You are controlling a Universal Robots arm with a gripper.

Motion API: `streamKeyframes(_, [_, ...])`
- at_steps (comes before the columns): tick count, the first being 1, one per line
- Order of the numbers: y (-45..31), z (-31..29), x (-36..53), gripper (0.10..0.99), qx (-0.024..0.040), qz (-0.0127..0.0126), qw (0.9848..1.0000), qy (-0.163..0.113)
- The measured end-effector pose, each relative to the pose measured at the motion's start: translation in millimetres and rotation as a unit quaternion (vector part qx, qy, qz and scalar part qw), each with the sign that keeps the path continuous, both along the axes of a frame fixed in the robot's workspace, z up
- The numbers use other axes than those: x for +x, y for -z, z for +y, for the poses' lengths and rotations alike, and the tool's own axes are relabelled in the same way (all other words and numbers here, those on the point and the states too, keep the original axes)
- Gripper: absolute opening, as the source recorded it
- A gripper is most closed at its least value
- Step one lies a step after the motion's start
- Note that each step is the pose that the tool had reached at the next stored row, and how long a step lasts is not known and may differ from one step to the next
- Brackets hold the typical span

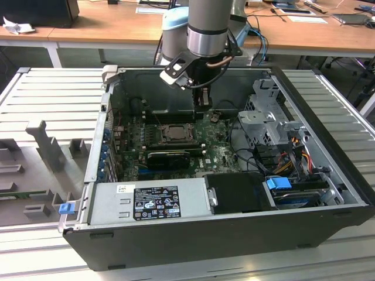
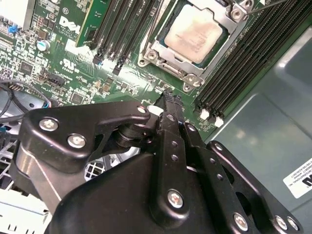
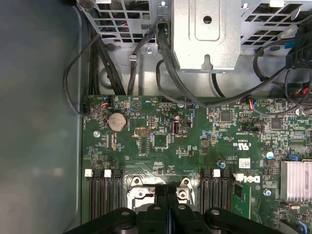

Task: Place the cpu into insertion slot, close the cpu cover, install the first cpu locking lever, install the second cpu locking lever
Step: 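Close the cpu cover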

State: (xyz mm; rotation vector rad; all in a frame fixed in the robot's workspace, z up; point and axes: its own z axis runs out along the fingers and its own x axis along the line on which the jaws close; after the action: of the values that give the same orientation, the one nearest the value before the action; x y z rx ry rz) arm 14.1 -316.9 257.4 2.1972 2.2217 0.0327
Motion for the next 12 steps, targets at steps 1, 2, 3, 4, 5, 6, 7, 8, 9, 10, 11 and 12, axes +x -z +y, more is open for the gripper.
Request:
streamKeyframes(1, [0.0, 0.0, -0.5, 0.106, 0.0, 0.0, 1.0, 0.0])
streamKeyframes(2, [0.0, 0.0, -1.0, 0.106, 0.0, 0.0, 1.0, 0.0])
streamKeyframes(3, [0.0, 0.0, -1.6, 0.106, 0.0, 0.0, 1.0, 0.0])
streamKeyframes(4, [0.3, 0.1, -3.1, 0.106, 0.0001, 0.0, 1.0, 0.0])
streamKeyframes(5, [1.1, 0.0, -3.9, 0.106, 0.0, 0.0, 1.0, 0.0])
streamKeyframes(6, [1.9, 0.0, -4.5, 0.106, 0.0, -0.0003, 1.0, 0.0])
streamKeyframes(7, [2.8, 0.0, -5.1, 0.106, 0.0, -0.0006, 1.0, 0.0])
streamKeyframes(8, [3.3, 0.0, -5.4, 0.106, 0.0, -0.0008, 1.0, 0.0])
streamKeyframes(9, [3.7, 0.0, -5.8, 0.106, 0.0, -0.0009, 1.0, 0.0])
streamKeyframes(10, [4.2, 0.0, -6.7, 0.106, 0.0, -0.0011, 1.0, 0.0])
streamKeyframes(11, [4.6, 0.0, -7.4, 0.106, 0.0, -0.0013, 1.0, 0.0])
streamKeyframes(12, [5.2, 0.0, -8.6, 0.106, 0.0, -0.0016, 1.0, 0.0])
